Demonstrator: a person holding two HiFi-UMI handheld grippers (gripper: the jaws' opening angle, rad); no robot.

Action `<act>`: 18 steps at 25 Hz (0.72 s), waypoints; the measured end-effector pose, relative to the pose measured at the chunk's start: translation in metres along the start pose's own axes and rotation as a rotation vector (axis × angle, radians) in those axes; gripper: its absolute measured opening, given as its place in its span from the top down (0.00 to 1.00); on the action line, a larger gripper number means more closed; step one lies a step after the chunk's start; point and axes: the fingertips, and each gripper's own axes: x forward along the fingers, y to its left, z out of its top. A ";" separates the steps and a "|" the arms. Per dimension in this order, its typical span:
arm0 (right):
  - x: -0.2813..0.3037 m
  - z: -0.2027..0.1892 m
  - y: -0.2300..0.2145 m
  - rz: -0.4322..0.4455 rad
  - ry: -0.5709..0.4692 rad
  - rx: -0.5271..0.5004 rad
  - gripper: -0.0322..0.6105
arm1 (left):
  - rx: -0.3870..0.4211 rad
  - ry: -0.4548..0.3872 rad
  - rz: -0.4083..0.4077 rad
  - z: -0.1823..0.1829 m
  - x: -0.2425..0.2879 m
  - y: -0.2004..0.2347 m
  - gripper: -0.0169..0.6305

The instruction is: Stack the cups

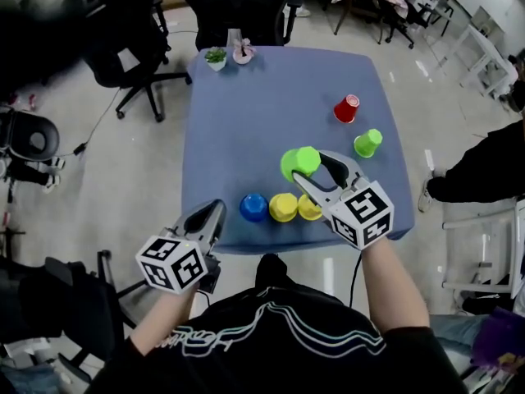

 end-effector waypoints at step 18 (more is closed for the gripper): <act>-0.006 -0.004 0.056 0.084 0.013 -0.032 0.56 | 0.000 -0.014 0.020 -0.016 -0.033 -0.010 0.94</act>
